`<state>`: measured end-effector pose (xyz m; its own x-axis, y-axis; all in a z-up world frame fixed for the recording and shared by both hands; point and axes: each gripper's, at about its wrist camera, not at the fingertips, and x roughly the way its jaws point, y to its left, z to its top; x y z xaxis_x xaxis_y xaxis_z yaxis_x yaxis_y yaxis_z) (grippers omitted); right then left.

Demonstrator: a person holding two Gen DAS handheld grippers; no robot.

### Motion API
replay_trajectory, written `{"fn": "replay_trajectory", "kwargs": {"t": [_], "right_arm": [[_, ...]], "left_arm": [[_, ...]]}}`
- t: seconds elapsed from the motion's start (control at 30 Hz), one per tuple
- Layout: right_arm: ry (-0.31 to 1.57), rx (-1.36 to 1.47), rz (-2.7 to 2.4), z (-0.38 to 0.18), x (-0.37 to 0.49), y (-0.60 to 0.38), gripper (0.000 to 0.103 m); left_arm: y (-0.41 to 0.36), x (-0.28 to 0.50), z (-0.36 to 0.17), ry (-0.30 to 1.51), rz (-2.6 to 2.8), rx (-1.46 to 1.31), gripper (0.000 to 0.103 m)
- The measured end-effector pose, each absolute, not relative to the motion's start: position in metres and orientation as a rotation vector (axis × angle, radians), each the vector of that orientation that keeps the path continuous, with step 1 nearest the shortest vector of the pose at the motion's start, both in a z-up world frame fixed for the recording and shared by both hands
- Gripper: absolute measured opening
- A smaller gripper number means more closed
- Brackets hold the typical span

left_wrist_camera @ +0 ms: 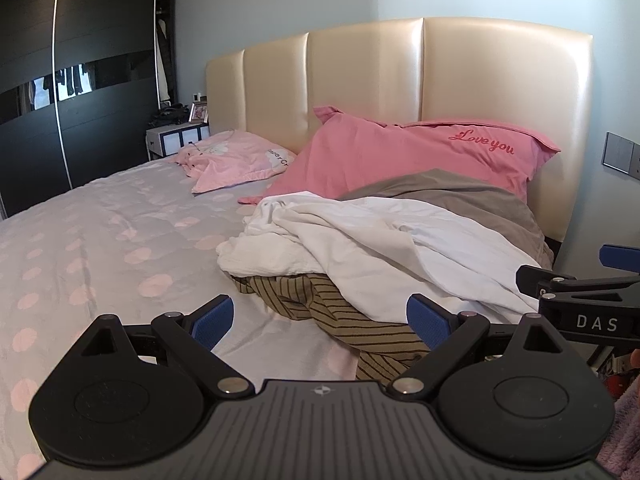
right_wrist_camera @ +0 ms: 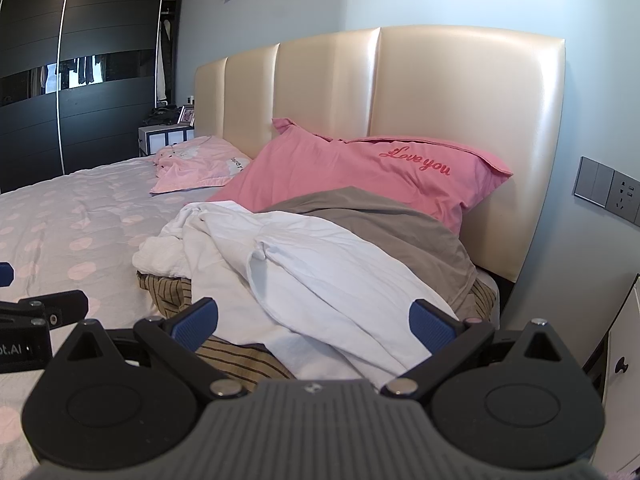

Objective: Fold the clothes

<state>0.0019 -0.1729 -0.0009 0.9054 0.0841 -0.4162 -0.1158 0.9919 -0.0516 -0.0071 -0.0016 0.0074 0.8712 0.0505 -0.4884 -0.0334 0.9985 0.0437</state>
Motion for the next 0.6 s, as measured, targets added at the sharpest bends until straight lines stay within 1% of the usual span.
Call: {"fn": "replay_trajectory", "kwargs": {"t": [0.6], "right_arm": [[0.431,-0.074,0.111,0.0005,0.0013,-0.1734,0.102]], "left_arm": [[-0.002,-0.0098,0.0084,0.517,0.032,0.032,0.095]]}}
